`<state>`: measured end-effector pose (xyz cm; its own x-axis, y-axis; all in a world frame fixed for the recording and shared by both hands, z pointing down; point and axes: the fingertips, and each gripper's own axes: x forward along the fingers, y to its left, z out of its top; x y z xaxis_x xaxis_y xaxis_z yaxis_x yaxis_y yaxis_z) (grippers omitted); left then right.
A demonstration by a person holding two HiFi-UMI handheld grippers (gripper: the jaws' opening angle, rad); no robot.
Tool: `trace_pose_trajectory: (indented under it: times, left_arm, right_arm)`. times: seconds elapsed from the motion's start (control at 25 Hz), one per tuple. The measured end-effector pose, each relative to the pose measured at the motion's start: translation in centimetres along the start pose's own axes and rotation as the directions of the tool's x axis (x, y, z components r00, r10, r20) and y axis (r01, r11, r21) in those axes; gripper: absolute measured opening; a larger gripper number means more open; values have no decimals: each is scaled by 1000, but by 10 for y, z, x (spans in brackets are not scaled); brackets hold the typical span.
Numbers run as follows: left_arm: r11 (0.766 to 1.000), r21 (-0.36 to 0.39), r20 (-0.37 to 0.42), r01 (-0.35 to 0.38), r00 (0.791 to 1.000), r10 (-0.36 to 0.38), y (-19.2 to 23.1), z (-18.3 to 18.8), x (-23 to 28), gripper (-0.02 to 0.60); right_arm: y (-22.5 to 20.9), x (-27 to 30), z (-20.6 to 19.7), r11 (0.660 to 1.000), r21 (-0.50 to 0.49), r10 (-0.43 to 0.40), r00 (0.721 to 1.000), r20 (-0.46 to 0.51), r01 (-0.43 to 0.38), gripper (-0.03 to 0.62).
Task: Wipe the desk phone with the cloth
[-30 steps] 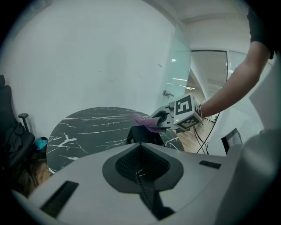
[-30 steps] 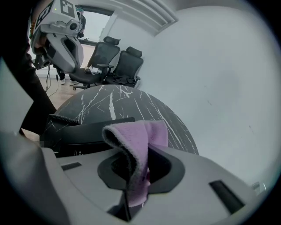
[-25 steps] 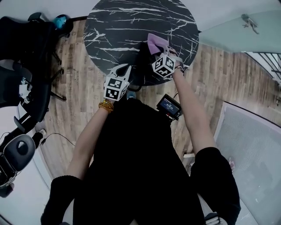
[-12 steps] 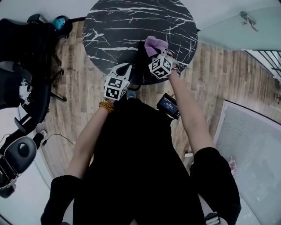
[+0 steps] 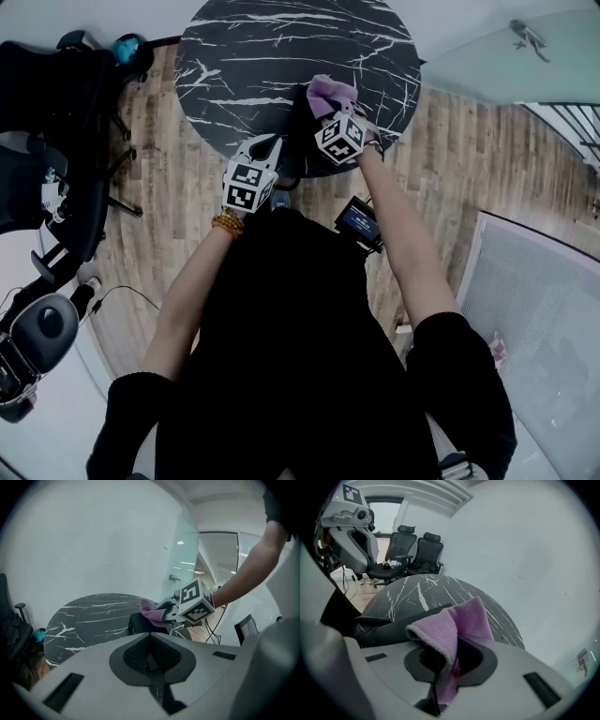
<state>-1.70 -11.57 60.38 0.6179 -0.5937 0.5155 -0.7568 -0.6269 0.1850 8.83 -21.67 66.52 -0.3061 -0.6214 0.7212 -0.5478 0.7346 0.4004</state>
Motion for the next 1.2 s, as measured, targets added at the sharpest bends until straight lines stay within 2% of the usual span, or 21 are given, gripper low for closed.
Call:
trace_pose_trajectory:
  times: [1.2]
  left_arm:
    - [1000,3,3,9,1000,-9,-6,-1,-1,14]
  right_arm:
    - [24,-4,-6,998,53,-14,999,-30,16,58]
